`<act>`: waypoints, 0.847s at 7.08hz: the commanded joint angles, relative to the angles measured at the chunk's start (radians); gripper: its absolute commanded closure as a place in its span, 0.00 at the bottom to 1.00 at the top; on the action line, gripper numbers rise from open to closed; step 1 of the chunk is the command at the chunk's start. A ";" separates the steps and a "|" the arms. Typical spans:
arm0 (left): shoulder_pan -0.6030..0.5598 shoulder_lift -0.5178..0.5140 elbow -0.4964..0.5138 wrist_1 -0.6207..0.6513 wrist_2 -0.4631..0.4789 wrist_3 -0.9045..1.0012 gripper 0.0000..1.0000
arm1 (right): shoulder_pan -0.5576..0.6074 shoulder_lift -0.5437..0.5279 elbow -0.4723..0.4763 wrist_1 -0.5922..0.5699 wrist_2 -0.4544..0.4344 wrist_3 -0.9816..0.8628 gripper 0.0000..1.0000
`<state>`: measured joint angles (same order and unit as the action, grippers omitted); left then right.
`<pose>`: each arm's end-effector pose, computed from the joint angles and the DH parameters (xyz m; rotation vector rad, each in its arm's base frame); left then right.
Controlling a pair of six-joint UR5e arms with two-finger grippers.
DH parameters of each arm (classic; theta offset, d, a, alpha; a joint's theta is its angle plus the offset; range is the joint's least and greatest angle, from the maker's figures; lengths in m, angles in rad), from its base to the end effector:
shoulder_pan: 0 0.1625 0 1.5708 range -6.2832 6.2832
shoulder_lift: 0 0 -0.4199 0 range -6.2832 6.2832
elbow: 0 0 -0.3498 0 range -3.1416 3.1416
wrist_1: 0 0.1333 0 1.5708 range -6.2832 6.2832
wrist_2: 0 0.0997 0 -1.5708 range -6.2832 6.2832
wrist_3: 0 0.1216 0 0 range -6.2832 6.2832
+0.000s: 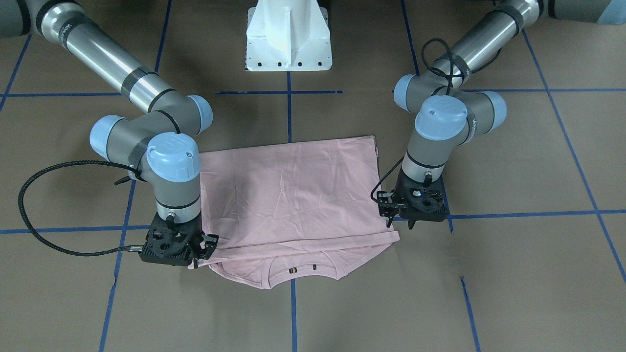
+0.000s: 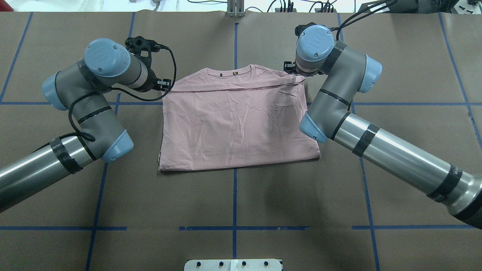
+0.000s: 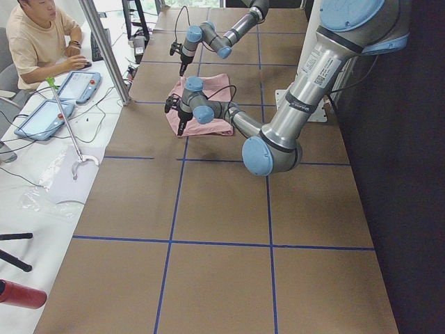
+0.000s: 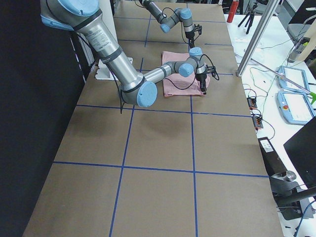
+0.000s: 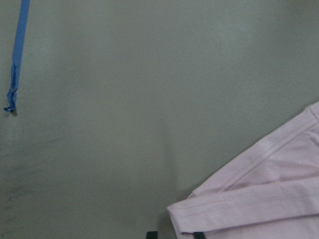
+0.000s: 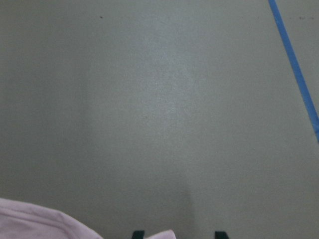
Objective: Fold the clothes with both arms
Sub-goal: 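Move the right arm away from the shirt while the left gripper approaches its edge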
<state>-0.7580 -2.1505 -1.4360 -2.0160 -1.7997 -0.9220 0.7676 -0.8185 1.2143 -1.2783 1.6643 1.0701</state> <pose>0.4361 -0.5584 0.3603 0.4101 0.8135 0.0003 -0.4648 -0.6180 0.3644 0.3359 -0.6086 0.2239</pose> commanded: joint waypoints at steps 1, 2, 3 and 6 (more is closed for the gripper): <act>0.000 0.120 -0.207 0.008 -0.007 0.012 0.00 | 0.073 -0.068 0.092 0.005 0.152 -0.164 0.00; 0.008 0.211 -0.321 0.006 -0.057 -0.003 0.00 | 0.116 -0.132 0.176 0.004 0.213 -0.246 0.00; 0.029 0.292 -0.415 -0.003 -0.075 -0.087 0.00 | 0.120 -0.183 0.238 0.004 0.225 -0.260 0.00; 0.279 0.333 -0.449 -0.003 0.074 -0.447 0.41 | 0.117 -0.183 0.245 0.004 0.216 -0.246 0.00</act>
<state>-0.5737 -1.8267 -1.8791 -2.0193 -1.7886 -1.2562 0.8844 -0.9995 1.4553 -1.2747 1.8829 0.8237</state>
